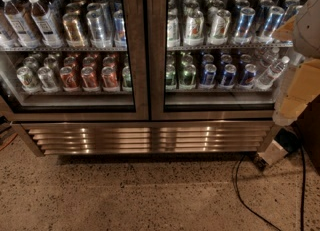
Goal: Open right fridge door
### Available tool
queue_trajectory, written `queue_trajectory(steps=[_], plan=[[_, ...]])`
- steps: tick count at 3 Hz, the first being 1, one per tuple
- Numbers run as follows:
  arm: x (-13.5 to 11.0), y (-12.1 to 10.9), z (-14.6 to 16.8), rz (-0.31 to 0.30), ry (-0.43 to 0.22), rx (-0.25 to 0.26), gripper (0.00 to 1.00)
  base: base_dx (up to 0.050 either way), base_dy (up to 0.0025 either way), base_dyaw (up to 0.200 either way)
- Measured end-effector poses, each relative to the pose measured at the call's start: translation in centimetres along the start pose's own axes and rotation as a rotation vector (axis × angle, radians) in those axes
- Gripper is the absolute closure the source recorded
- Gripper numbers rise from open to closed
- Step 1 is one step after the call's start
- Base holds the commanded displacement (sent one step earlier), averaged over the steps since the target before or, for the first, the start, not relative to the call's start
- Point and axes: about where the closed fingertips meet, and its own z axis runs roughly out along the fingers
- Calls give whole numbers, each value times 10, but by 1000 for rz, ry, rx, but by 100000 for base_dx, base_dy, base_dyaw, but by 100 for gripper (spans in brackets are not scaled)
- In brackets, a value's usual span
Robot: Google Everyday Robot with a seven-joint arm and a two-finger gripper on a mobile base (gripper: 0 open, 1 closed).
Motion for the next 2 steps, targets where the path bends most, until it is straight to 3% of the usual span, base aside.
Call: queue_trajectory(steps=[2], plan=[[0,0,0,0,0,0,0,4751,0,10]])
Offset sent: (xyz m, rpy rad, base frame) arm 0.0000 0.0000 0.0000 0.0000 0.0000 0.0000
